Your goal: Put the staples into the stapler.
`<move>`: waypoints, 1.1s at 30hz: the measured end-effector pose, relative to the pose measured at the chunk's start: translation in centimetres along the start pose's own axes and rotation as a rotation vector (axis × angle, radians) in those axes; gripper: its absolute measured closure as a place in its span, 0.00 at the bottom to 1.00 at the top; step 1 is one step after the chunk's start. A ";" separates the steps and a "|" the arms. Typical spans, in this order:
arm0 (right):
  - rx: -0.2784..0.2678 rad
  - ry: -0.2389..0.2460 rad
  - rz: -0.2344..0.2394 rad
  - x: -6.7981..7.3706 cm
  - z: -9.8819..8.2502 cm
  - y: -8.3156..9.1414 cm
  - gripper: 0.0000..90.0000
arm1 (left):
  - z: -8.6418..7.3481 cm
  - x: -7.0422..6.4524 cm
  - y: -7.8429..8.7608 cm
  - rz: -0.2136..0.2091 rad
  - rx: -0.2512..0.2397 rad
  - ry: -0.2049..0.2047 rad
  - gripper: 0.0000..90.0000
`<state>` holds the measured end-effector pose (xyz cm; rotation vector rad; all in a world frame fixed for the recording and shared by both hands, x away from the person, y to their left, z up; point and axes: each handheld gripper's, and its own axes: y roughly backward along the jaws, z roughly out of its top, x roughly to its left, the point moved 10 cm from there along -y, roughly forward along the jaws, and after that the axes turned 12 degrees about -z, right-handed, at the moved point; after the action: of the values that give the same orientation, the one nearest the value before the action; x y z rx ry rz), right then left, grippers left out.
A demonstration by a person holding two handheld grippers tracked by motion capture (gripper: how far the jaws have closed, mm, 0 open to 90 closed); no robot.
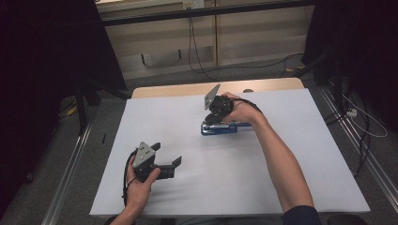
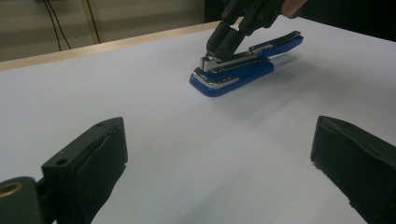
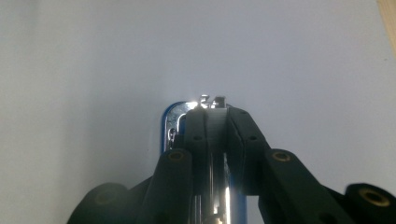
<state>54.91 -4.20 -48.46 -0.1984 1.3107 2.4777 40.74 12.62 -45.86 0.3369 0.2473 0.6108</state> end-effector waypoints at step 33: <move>-0.055 -0.175 -0.035 -0.2 -0.1 0.0 0.65 | 0.0 0.0 0.0 0.000 0.002 -0.002 0.04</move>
<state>55.05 -4.33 -48.48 -0.0161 1.1591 2.4413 40.74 12.58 -45.91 0.3396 0.2465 0.6100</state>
